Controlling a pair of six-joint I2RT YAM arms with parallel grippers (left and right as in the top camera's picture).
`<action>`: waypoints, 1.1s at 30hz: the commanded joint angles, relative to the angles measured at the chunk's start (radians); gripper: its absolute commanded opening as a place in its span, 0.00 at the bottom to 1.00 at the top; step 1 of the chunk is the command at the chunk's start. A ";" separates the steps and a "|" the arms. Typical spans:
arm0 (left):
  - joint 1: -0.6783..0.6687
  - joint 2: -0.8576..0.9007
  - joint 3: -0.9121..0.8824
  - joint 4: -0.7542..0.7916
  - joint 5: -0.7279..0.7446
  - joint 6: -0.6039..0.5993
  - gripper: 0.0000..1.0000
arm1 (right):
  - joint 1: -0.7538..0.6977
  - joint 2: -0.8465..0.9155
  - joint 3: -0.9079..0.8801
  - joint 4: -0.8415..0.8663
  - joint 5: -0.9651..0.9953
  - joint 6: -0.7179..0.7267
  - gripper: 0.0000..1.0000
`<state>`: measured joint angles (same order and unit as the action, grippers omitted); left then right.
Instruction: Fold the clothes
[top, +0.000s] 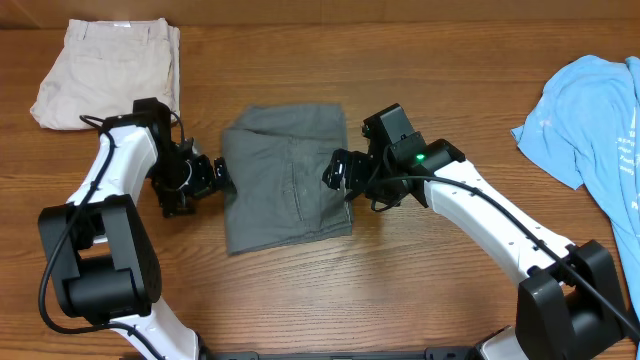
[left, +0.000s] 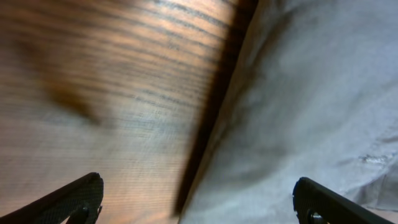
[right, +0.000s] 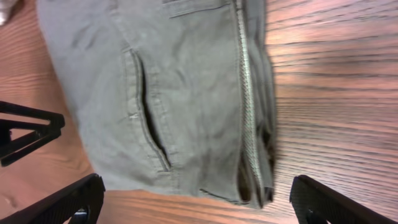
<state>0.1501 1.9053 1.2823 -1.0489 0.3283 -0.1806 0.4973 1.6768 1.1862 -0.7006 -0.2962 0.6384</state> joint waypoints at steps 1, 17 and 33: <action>-0.008 -0.025 -0.067 0.055 0.061 0.021 1.00 | -0.002 -0.001 0.000 0.000 0.045 -0.014 1.00; -0.008 0.068 -0.119 0.288 0.236 0.028 1.00 | -0.002 -0.001 -0.001 -0.030 0.117 -0.014 1.00; -0.058 0.274 -0.119 0.349 0.251 0.050 0.61 | -0.002 -0.001 0.000 -0.016 0.121 -0.014 1.00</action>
<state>0.1421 2.0411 1.2297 -0.7227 0.7311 -0.1509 0.4973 1.6768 1.1854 -0.7246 -0.1898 0.6308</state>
